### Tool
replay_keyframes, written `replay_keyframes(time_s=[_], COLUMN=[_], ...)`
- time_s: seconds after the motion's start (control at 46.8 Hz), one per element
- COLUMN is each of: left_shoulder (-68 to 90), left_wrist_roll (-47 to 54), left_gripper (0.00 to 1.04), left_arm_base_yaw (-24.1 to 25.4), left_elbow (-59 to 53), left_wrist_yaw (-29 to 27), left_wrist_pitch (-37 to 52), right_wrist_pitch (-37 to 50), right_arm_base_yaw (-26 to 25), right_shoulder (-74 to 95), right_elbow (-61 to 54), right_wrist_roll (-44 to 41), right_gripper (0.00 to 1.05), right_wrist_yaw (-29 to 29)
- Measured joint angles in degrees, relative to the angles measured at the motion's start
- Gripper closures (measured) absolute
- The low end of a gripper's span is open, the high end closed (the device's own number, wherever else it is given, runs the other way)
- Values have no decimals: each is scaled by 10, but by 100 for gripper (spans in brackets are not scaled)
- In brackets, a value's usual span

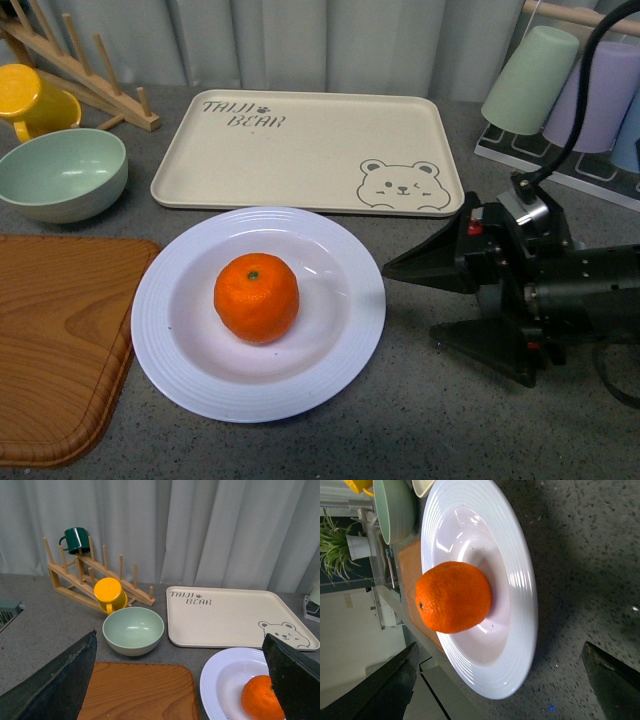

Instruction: Place orange and plate with both arms

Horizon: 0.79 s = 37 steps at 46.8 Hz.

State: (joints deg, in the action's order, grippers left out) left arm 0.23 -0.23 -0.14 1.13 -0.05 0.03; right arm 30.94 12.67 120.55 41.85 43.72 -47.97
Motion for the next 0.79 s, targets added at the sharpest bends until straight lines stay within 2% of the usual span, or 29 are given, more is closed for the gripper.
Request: replay_keyframes(time_s=[0.47,0.79], left_shoulder=[0,0], left_wrist_roll=[0,0], left_gripper=[7,7], left_arm_base_yaw=[0,0], left_elbow=[0,0], left_wrist_yaw=[0,0], left_wrist_pitch=[0,0], right_wrist_pitch=[46,27], right_arm_base_yaw=[50,58], right_shoulder=[78,103], right_elbow=[88,104], right_wrist_roll=[102,116], right_gripper=[9,9], right_wrist_yaw=[2,23])
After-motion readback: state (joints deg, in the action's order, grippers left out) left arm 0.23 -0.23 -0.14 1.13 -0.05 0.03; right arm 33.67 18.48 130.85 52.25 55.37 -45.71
